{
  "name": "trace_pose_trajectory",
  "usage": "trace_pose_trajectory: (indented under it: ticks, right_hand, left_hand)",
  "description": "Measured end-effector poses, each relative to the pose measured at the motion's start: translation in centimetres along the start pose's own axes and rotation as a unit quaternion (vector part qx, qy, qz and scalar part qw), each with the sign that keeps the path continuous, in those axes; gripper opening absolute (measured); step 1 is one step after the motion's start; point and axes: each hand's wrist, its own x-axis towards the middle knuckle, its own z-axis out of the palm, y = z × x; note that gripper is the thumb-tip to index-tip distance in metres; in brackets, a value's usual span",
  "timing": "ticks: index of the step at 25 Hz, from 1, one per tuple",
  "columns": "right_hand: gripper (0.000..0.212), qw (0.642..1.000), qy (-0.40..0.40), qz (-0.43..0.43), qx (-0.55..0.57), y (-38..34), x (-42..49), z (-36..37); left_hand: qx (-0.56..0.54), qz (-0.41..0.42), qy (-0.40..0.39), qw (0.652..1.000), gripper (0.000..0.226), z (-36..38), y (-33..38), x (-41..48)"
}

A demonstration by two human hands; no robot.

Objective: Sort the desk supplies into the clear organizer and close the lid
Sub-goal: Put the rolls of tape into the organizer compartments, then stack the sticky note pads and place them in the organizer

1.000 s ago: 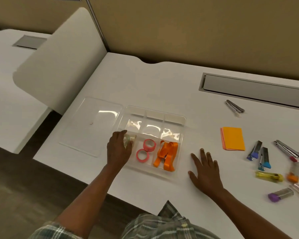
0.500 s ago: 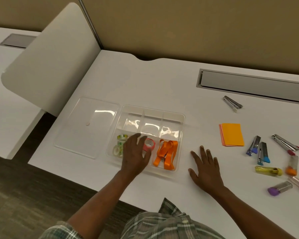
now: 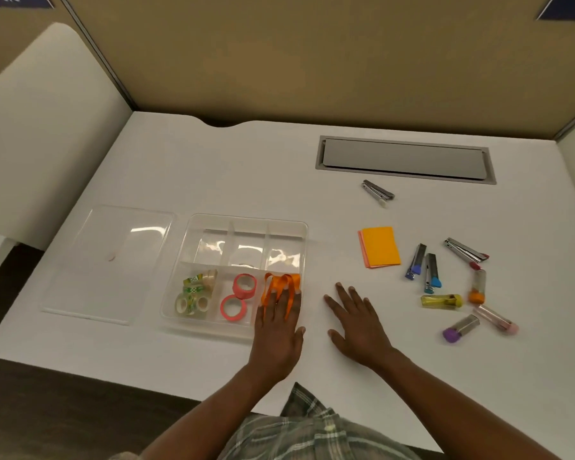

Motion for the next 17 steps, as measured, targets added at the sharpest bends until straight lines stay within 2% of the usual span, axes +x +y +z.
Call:
trace_pose_trajectory:
  ticks: [13, 17]
  right_hand:
    - [0.070, 0.998, -0.036, -0.039, 0.028, 6.3, -3.5, -1.7]
    - [0.059, 0.995, -0.028, -0.030, 0.087, 6.8, -2.5, -3.8]
  left_hand:
    - [-0.028, -0.010, -0.029, 0.999, 0.078, 1.1, 6.1, 0.1]
    - [-0.025, -0.028, -0.015, 0.999, 0.080, 0.3, 7.7, 0.0]
